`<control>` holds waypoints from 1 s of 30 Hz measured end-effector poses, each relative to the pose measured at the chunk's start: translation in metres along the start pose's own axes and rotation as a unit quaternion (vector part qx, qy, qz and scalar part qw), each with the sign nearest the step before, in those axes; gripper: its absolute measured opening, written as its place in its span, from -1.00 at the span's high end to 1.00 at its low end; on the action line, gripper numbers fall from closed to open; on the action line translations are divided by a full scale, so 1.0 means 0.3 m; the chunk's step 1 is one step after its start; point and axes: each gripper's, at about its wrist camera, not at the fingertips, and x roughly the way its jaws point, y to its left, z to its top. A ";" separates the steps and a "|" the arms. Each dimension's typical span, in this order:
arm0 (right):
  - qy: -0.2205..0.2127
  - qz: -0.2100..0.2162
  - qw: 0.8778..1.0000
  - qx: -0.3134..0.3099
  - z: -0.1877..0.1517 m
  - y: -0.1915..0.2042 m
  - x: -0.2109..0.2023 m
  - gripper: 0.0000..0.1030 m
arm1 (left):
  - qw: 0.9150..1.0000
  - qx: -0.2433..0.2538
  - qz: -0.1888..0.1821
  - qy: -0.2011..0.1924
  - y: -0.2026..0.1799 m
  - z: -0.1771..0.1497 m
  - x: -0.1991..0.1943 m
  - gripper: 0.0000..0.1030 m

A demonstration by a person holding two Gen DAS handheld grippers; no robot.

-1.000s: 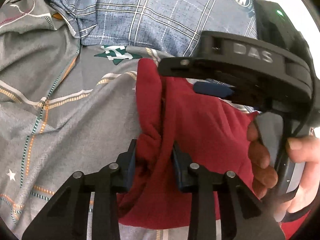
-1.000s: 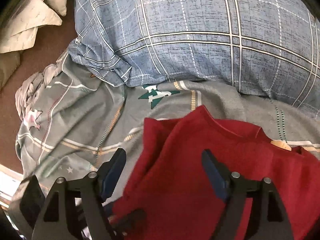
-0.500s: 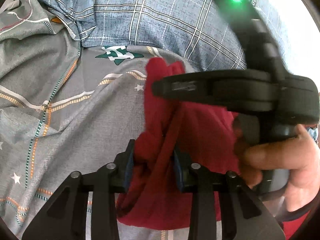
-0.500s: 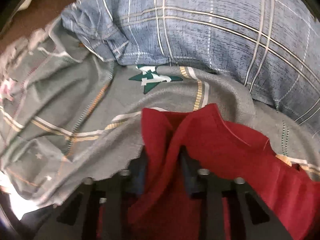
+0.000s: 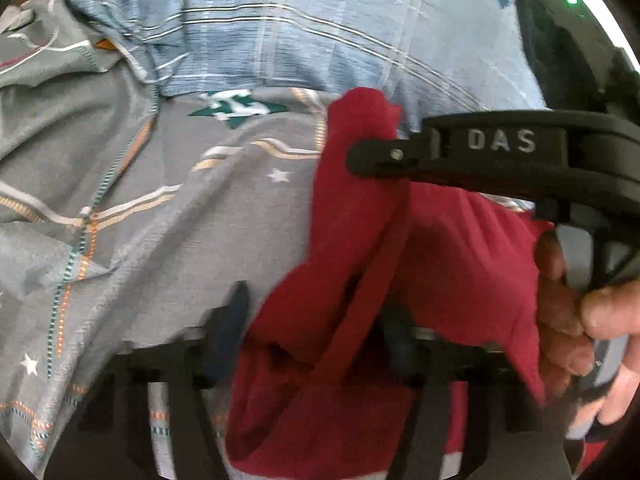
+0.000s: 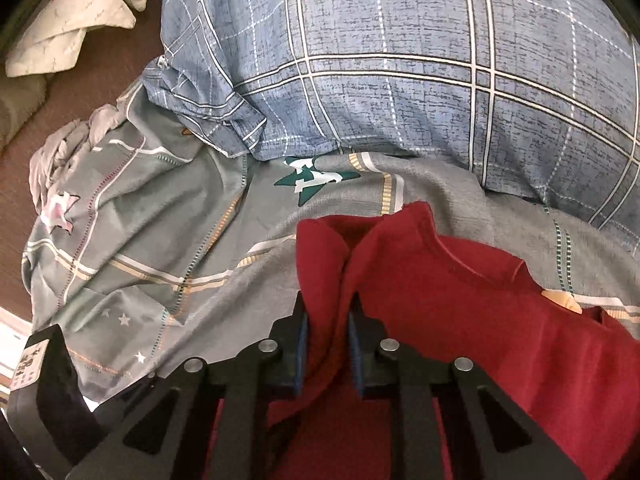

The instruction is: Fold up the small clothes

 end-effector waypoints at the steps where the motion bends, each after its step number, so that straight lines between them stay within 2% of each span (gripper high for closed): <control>1: -0.001 0.003 1.000 0.001 -0.001 -0.006 -0.008 0.68 | 1.000 0.006 -0.009 0.003 -0.009 0.002 -0.007 0.42; 4: -0.006 0.004 1.000 0.001 -0.005 -0.016 -0.045 0.69 | 0.999 0.029 -0.018 -0.013 -0.040 0.003 -0.047 0.51; 7: -0.019 0.007 1.000 0.001 -0.006 -0.029 -0.102 0.70 | 0.999 0.020 -0.041 -0.022 -0.071 0.016 -0.089 0.52; 11: -0.040 0.003 0.999 0.000 -0.016 -0.061 -0.202 0.70 | 0.997 0.057 -0.030 -0.043 -0.177 0.025 -0.143 0.52; 15: -0.058 -0.001 0.998 0.004 -0.029 -0.116 -0.310 0.71 | 0.995 0.082 -0.040 -0.049 -0.293 0.033 -0.180 0.52; 21: -0.086 -0.023 0.996 0.019 -0.057 -0.247 -0.473 0.71 | 0.989 0.111 -0.086 -0.041 -0.485 0.036 -0.186 0.52; 30: -0.104 -0.067 0.991 0.057 -0.177 -0.488 -0.629 0.73 | 0.979 0.172 -0.110 -0.007 -0.760 -0.039 -0.086 0.52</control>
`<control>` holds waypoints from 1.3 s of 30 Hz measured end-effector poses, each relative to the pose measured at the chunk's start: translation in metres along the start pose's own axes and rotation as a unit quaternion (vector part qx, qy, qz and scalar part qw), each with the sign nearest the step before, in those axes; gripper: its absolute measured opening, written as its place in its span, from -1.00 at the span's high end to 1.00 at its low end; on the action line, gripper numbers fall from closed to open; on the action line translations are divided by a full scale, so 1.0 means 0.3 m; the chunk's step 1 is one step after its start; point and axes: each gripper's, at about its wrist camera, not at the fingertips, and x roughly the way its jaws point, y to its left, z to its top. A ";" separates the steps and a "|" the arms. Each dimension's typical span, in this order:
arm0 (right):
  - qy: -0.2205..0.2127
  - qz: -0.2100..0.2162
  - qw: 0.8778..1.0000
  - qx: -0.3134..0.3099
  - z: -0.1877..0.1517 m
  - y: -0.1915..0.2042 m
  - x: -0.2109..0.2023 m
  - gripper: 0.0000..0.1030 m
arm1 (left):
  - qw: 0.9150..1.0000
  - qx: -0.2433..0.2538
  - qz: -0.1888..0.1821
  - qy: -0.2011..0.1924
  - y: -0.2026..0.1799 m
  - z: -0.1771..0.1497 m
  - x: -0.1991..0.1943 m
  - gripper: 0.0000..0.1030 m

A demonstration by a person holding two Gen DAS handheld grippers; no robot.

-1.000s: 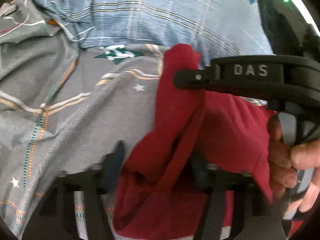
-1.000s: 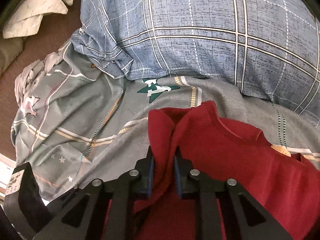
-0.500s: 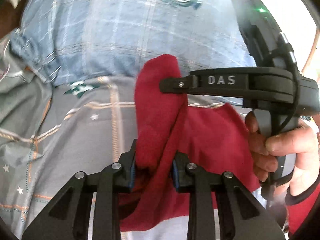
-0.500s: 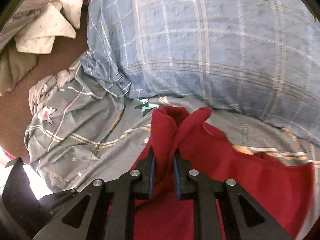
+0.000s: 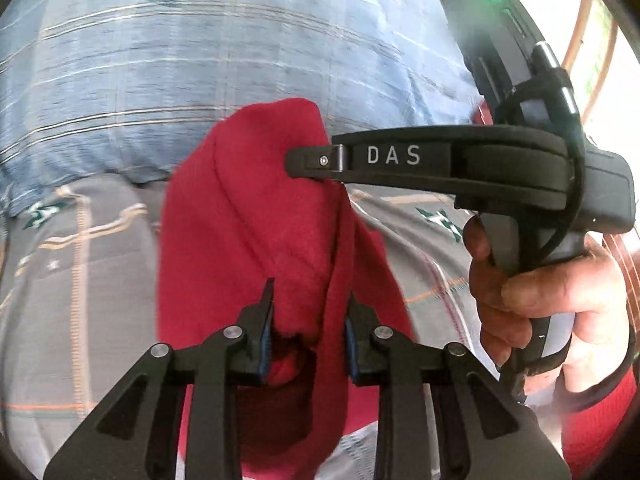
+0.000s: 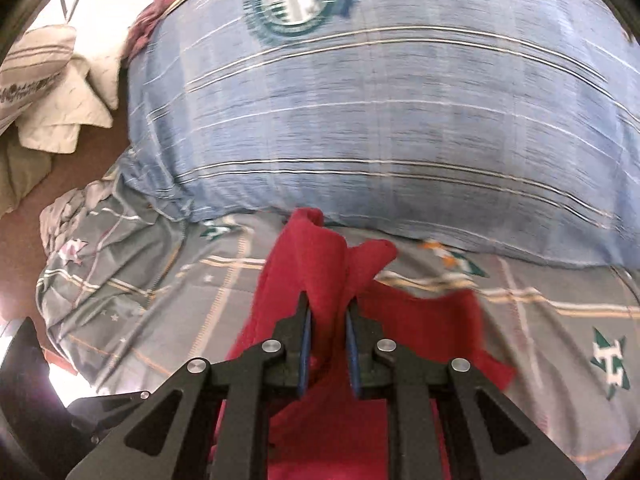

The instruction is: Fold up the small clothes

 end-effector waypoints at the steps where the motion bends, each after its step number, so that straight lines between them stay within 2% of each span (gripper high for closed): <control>1: -0.001 -0.002 1.000 0.007 -0.015 -0.036 -0.009 0.73 | 1.000 0.005 -0.001 0.004 -0.019 -0.003 0.016 0.52; 8: 0.000 -0.011 0.998 0.062 -0.113 -0.248 -0.028 0.73 | 0.999 0.031 -0.001 0.032 -0.129 -0.028 0.139 0.52; 14: 0.001 -0.019 0.994 0.107 -0.194 -0.362 0.006 0.73 | 0.998 0.048 0.001 0.047 -0.189 -0.067 0.220 0.52; 15: 0.005 -0.028 0.994 0.110 -0.211 -0.376 0.022 0.73 | 0.998 0.050 -0.003 0.049 -0.195 -0.078 0.226 0.49; 18: 0.015 -0.040 0.992 0.116 -0.250 -0.400 0.075 0.73 | 0.996 0.061 -0.028 0.051 -0.204 -0.103 0.200 0.20; 20: 0.008 -0.036 0.991 0.125 -0.259 -0.413 0.082 0.69 | 0.995 0.071 -0.039 0.060 -0.199 -0.108 0.148 0.05; 21: 0.008 -0.033 0.991 0.133 -0.260 -0.421 0.077 0.65 | 0.994 0.075 -0.042 0.061 -0.189 -0.113 0.109 -0.10; 22: 0.007 -0.034 0.990 0.138 -0.260 -0.426 0.066 0.41 | 0.994 0.078 -0.043 0.057 -0.182 -0.117 0.079 -0.21; 23: 0.004 -0.040 0.989 0.141 -0.261 -0.426 0.048 0.33 | 0.995 0.083 -0.040 0.046 -0.164 -0.112 0.041 -0.23; 24: 0.001 -0.051 0.989 0.141 -0.263 -0.421 0.019 0.31 | 0.995 0.089 -0.032 0.036 -0.147 -0.110 0.005 -0.25; 26: -0.006 -0.045 0.989 0.138 -0.276 -0.405 -0.037 0.28 | 0.994 0.107 -0.004 0.015 -0.103 -0.123 -0.063 -0.31; 27: -0.009 -0.035 0.990 0.138 -0.286 -0.382 -0.073 0.14 | 0.993 0.114 0.017 0.005 -0.077 -0.126 -0.080 -0.32; 28: -0.011 -0.022 0.990 0.140 -0.301 -0.354 -0.104 -0.18 | 0.991 0.121 0.048 -0.006 -0.045 -0.132 -0.098 -0.32; 30: -0.012 0.003 0.990 0.144 -0.333 -0.302 -0.143 -0.44 | 0.988 0.126 0.086 -0.010 -0.006 -0.137 -0.100 -0.32; 32: -0.010 0.019 0.989 0.143 -0.357 -0.262 -0.157 -0.44 | 0.989 0.106 0.101 0.000 0.047 -0.133 -0.077 -0.32; 35: 0.000 0.044 0.988 0.147 -0.379 -0.215 -0.141 -0.44 | 0.994 0.069 0.082 0.009 0.083 -0.139 -0.043 -0.32; 36: 0.008 0.046 0.988 0.147 -0.384 -0.205 -0.123 -0.37 | 0.995 0.062 0.078 0.012 0.085 -0.139 -0.030 -0.32; 38: 0.024 0.031 0.991 0.130 -0.386 -0.176 -0.080 0.34 | 0.995 0.056 0.082 0.016 0.079 -0.154 -0.009 -0.32; 39: 0.023 0.012 0.993 0.111 -0.393 -0.159 -0.077 0.59 | 0.995 0.054 0.083 0.019 0.073 -0.161 -0.005 -0.32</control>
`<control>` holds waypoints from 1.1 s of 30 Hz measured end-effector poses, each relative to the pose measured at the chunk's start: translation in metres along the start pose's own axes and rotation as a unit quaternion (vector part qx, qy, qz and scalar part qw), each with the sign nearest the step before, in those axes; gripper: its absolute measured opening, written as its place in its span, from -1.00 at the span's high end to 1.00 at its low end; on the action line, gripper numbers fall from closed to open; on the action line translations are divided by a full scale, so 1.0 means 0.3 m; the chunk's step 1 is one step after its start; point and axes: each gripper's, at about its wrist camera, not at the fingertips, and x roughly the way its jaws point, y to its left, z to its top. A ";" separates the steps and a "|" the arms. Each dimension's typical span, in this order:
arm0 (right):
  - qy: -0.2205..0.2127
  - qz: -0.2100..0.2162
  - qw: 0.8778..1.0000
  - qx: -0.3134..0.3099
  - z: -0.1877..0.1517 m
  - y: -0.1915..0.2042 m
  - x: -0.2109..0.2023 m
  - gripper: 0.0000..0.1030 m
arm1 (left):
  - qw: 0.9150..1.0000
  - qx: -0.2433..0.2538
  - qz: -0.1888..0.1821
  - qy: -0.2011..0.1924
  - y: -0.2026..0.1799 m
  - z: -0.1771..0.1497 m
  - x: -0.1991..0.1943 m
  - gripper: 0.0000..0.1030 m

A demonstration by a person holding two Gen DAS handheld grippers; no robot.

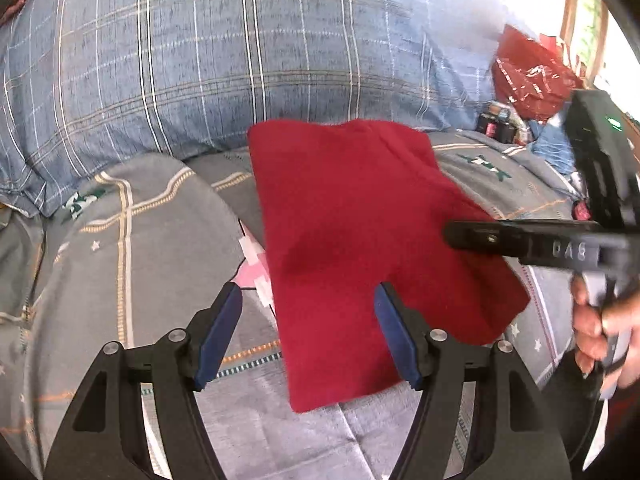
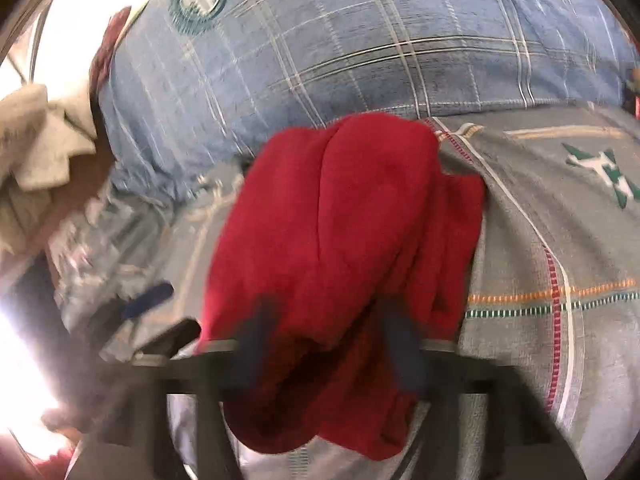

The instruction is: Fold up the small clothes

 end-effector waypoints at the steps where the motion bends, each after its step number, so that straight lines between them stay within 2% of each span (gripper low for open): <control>1: -0.009 -0.015 1.000 -0.012 -0.013 0.009 -0.011 0.61 | 1.000 -0.002 -0.003 0.002 -0.001 -0.002 0.008 -0.32; 5: -0.019 -0.039 0.999 -0.016 -0.064 -0.005 -0.049 0.65 | 1.000 -0.011 -0.013 0.018 -0.004 -0.019 0.054 -0.32; 8: -0.008 -0.051 0.999 -0.003 -0.104 -0.042 -0.016 0.67 | 0.999 -0.019 -0.012 0.031 -0.011 -0.034 0.102 -0.32; 12: -0.014 -0.067 0.998 -0.017 -0.128 -0.025 -0.005 0.64 | 1.000 -0.014 -0.004 0.023 -0.021 -0.036 0.093 -0.32; 14: -0.029 -0.060 0.998 -0.014 -0.126 -0.018 -0.043 0.52 | 1.000 -0.023 -0.011 0.016 -0.003 -0.022 0.075 -0.39; 16: -0.054 -0.066 0.996 -0.006 -0.121 -0.021 -0.085 -0.08 | 0.999 -0.039 -0.010 0.006 0.022 -0.010 0.067 -0.51; 17: -0.063 -0.069 0.996 -0.002 -0.113 -0.020 -0.096 -0.15 | 0.999 -0.046 -0.010 0.004 0.033 -0.004 0.068 -0.51; 21: -0.069 -0.063 0.996 0.015 -0.088 -0.034 -0.110 -0.16 | 0.998 -0.060 -0.010 0.012 0.054 0.007 0.077 -0.51; 27: -0.073 -0.084 0.994 -0.012 -0.063 0.020 -0.083 -0.10 | 0.999 -0.051 0.000 0.011 0.044 0.010 0.079 -0.52; 30: -0.076 -0.085 0.993 0.012 -0.049 0.000 -0.074 -0.12 | 0.999 -0.049 -0.001 0.010 0.047 0.016 0.081 -0.52; 32: -0.081 -0.090 0.992 0.028 -0.040 -0.024 -0.069 -0.24 | 0.999 -0.053 -0.005 0.008 0.053 0.022 0.086 -0.54; 33: -0.081 -0.089 0.992 0.037 -0.035 -0.039 -0.060 -0.38 | 0.998 -0.056 -0.007 0.008 0.056 0.025 0.090 -0.59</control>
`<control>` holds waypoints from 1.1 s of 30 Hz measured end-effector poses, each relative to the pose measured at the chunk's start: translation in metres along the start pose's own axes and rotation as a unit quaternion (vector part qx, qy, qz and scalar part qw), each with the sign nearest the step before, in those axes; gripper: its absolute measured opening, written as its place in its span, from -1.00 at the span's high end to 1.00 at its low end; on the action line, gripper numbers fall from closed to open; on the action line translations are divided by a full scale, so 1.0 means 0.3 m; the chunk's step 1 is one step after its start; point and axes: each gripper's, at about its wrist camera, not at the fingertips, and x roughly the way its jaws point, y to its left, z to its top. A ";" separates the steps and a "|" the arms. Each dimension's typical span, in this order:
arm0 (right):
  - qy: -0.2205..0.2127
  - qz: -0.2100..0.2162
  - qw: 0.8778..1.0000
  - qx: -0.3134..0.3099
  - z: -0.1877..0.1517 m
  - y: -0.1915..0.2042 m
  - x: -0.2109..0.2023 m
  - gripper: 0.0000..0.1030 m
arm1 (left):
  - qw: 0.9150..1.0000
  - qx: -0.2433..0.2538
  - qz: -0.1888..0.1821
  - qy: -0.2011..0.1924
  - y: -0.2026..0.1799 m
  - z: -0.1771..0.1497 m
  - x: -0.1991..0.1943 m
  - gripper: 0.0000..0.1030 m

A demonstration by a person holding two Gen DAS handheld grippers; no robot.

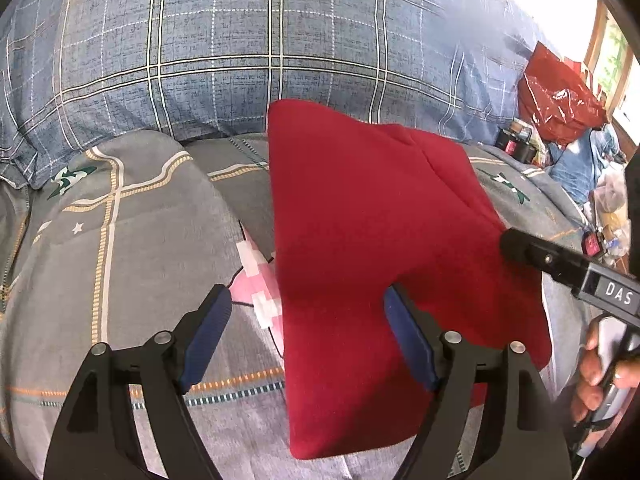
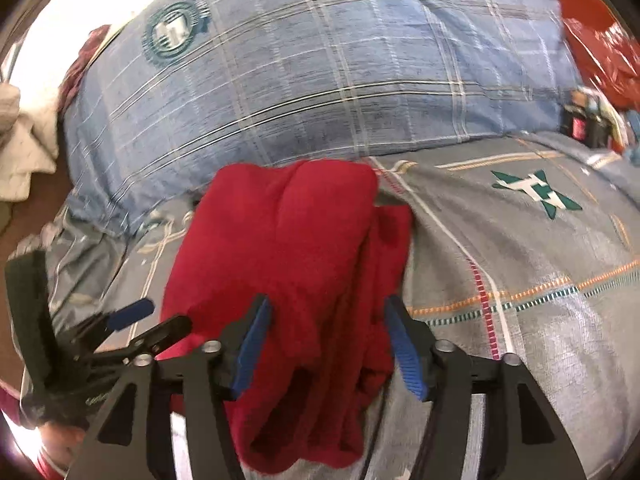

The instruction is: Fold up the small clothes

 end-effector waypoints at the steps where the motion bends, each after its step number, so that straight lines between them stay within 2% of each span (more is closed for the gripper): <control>1: 0.008 0.003 1.000 0.009 0.003 -0.014 0.019 -0.42 | 1.000 -0.003 -0.002 0.000 0.004 0.003 0.004 -0.62; 3: 0.019 0.014 1.000 0.018 0.004 -0.030 0.045 -0.46 | 1.000 -0.008 -0.012 0.000 0.013 0.010 0.016 -0.64; 6: 0.031 0.027 0.999 0.022 0.001 -0.054 0.094 -0.67 | 1.000 -0.014 -0.028 0.004 0.023 0.020 0.038 -0.71; 8: 0.039 0.033 0.998 0.021 -0.003 -0.064 0.122 -0.67 | 0.999 -0.015 -0.037 0.006 0.025 0.025 0.054 -0.77; 11: 0.045 0.060 0.997 0.031 -0.007 -0.084 0.155 -0.71 | 0.999 -0.016 -0.050 0.007 0.027 0.030 0.081 -1.00; 13: 0.039 0.069 0.996 0.031 -0.005 -0.086 0.163 -0.71 | 0.996 -0.026 -0.079 0.015 0.033 0.034 0.110 -1.00; 15: 0.037 0.068 0.997 0.014 -0.003 -0.074 0.165 -0.63 | 0.993 -0.037 -0.106 0.030 0.031 0.037 0.134 -1.00; 17: 0.029 0.069 0.997 0.003 -0.008 -0.060 0.161 -0.40 | 0.991 -0.037 -0.126 0.039 0.017 0.035 0.151 -0.96; 18: 0.021 0.065 0.998 -0.005 -0.010 -0.050 0.153 -0.22 | 0.990 -0.033 -0.134 0.038 0.006 0.033 0.149 -0.75; 19: 0.016 0.061 0.998 -0.014 -0.010 -0.039 0.146 -0.03 | 0.989 -0.029 -0.138 0.036 -0.008 0.032 0.141 -0.69; 20: 0.009 0.052 0.998 -0.029 -0.011 -0.022 0.135 0.05 | 0.991 -0.024 -0.131 0.028 -0.020 0.032 0.126 -0.65; 22: -0.002 0.034 0.998 -0.052 -0.015 0.010 0.111 0.21 | 0.991 -0.017 -0.129 0.021 -0.031 0.033 0.100 -0.44; 25: -0.011 0.023 0.998 -0.062 -0.014 0.031 0.084 0.28 | 0.989 -0.028 -0.142 0.016 -0.018 0.037 0.056 -0.28; 28: -0.019 0.029 0.998 -0.061 -0.012 0.047 0.050 0.29 | 0.989 -0.027 -0.144 0.004 -0.013 0.038 -0.008 -0.27; 33: -0.038 0.026 0.995 -0.093 -0.020 0.130 -0.019 0.32 | 0.990 -0.023 -0.141 -0.015 -0.003 0.034 -0.099 -0.25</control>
